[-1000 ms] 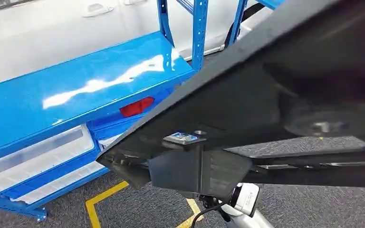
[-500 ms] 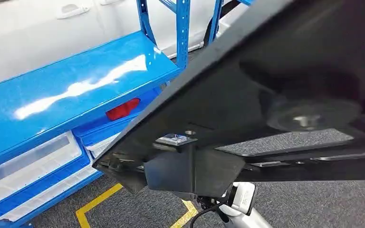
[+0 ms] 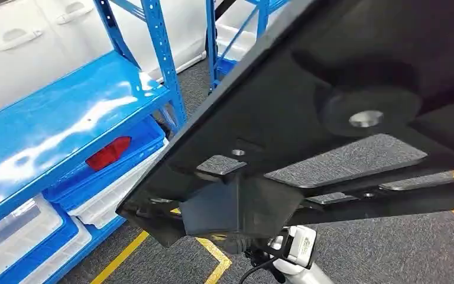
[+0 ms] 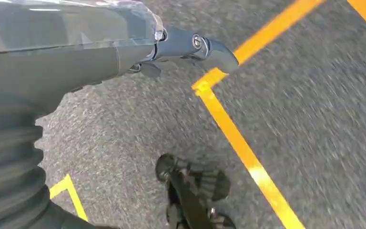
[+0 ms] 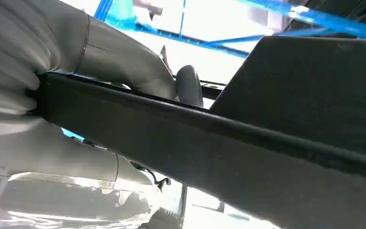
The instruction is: Take the parts from the cabinet and place them on the table.
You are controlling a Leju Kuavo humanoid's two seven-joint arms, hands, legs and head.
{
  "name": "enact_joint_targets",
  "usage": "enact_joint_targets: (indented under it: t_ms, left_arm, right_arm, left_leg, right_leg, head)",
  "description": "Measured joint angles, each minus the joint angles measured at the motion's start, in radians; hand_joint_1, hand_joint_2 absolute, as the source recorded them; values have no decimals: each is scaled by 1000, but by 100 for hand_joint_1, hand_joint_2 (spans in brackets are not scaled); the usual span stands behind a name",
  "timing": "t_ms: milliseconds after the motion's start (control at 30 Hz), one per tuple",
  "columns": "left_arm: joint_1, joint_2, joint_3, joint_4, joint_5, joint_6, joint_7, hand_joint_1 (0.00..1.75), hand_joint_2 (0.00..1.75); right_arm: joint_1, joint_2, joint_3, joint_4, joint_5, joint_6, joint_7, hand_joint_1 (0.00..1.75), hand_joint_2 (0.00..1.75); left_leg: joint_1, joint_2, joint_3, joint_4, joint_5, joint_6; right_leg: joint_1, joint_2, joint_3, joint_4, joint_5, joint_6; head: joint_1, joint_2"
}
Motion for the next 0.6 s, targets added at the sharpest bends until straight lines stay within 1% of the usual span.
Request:
enact_joint_targets:
  t_ms: [33, 67, 100, 133, 200, 233, 267, 300, 333, 367, 400, 433, 467, 500, 533, 567, 600]
  left_arm:
    - [-1, -1, 0, 0, 0, -2, 0, 0, 175]
    - [0, -3, 0, 0, 0, -2, 0, 0, 175]
    - [2, -5, 0, 1, 0, -2, 3, 0, 175]
    - [-1, -6, 0, 1, 0, -2, 7, 0, 175]
    - [-7, -11, 0, 1, 0, -2, 13, 0, 175]
    - [-7, -16, 0, 1, -1, -2, 15, 0, 175]
    - [-8, -16, 0, 1, -2, -2, 15, 0, 175]
    - [-8, -17, 0, 1, -2, -2, 15, 0, 175]
    - [-5, -19, 0, 1, -2, -1, 15, 0, 175]
    - [-3, -20, 1, 1, -2, 0, 14, 0, 175]
    - [-2, -20, 2, 1, 0, 3, 14, 0, 175]
    - [-2, -20, 2, 1, 1, 4, 12, 0, 175]
    - [-4, -21, 2, 1, 1, 6, 11, 0, 175]
    - [-6, -22, 2, 1, 0, 7, 10, 0, 175]
    - [-7, -24, 2, 1, -3, 8, 9, 0, 175]
    - [-8, -24, 2, 1, -7, 9, 8, 0, 175]
    - [-7, -25, 2, 1, -10, 10, 8, 0, 175]
  right_arm:
    - [0, 0, 0, 0, 0, 0, 0, 175, 175]
    - [0, 0, 0, 0, 0, 0, 0, 175, 175]
    - [0, 0, 0, 0, 0, 0, 0, 175, 175]
    - [1, 0, 0, 0, 2, 1, 0, 175, 175]
    - [5, 0, 1, 0, 3, 6, 5, 175, 175]
    - [5, 0, 1, -1, 4, 8, 6, 175, 175]
    - [5, 0, 1, -2, 6, 10, 6, 175, 175]
    - [1, 0, 1, -2, 9, 13, 8, 175, 175]
    - [-1, 0, 1, -2, 11, 13, 8, 175, 175]
    - [-1, 0, 1, -2, 13, 13, 9, 175, 175]
    - [0, -1, 1, -2, 16, 14, 12, 175, 175]
    - [0, -1, 1, -2, 18, 15, 15, 175, 175]
    - [0, -1, 1, -2, 18, 15, 17, 175, 175]
    - [-1, -1, 1, -2, 18, 15, 18, 175, 175]
    - [-2, -1, 1, -2, 18, 15, 18, 175, 175]
    - [-3, -1, 1, -2, 18, 15, 18, 175, 175]
    - [-4, -1, 1, -3, 18, 14, 18, 175, 175]
  left_leg:
    - [3, -15, 41, -93, 49, 2]
    - [9, -64, 67, -164, 74, 4]
    - [11, -88, 75, -187, 63, 7]
    - [8, -78, 74, -183, 60, 9]
    - [2, -62, 76, -184, 61, 21]
    - [12, -51, 78, -193, 68, 31]
    - [10, -36, 81, -195, 71, 36]
    - [7, -24, 80, -196, 69, 44]
    - [4, -11, 80, -195, 69, 46]
    - [2, 5, 80, -195, 67, 48]
    - [2, 19, 79, -194, 67, 48]
    - [2, 32, 80, -194, 65, 48]
    - [2, 44, 81, -194, 64, 47]
    - [2, 54, 84, -194, 62, 45]
    - [2, 64, 89, -194, 58, 42]
    - [0, 73, 94, -194, 55, 38]
    - [-8, 80, 95, -193, 50, 31]
  right_leg:
    - [0, 13, 2, 3, -1, 3]
    - [-1, 23, -1, 5, -3, 7]
    - [5, 35, -8, 15, -3, 15]
    - [0, 43, -15, 14, 1, 21]
    - [-6, 66, -20, 8, 7, 37]
    - [-1, 67, -23, 11, 5, 44]
    - [1, 10, -29, 29, -9, 47]
    - [2, -35, -53, 81, -44, 52]
    - [-1, -54, -90, 158, -85, 56]
    - [-4, -60, -136, 253, -124, 59]
    - [-5, -61, -170, 322, -144, 61]
    - [-7, -62, -181, 339, -138, 63]
    - [-8, -64, -165, 308, -112, 63]
    - [-9, -70, -124, 232, -70, 61]
    - [-8, -83, -68, 129, -24, 57]
    - [-5, -119, -17, 38, 2, 50]
    - [12, -147, -8, 15, -14, 39]
  head:
    - [0, 0]
    - [0, 0]
    - [0, 0]
    - [0, 0]
    - [0, 0]
    - [0, 0]
    - [0, 0]
    - [0, 0]
    - [0, 0]
    - [0, 0]
    - [0, 0]
    - [0, 0]
    - [0, 0]
    - [0, 0]
    - [0, 0]
    - [0, 0]
    - [0, 0]
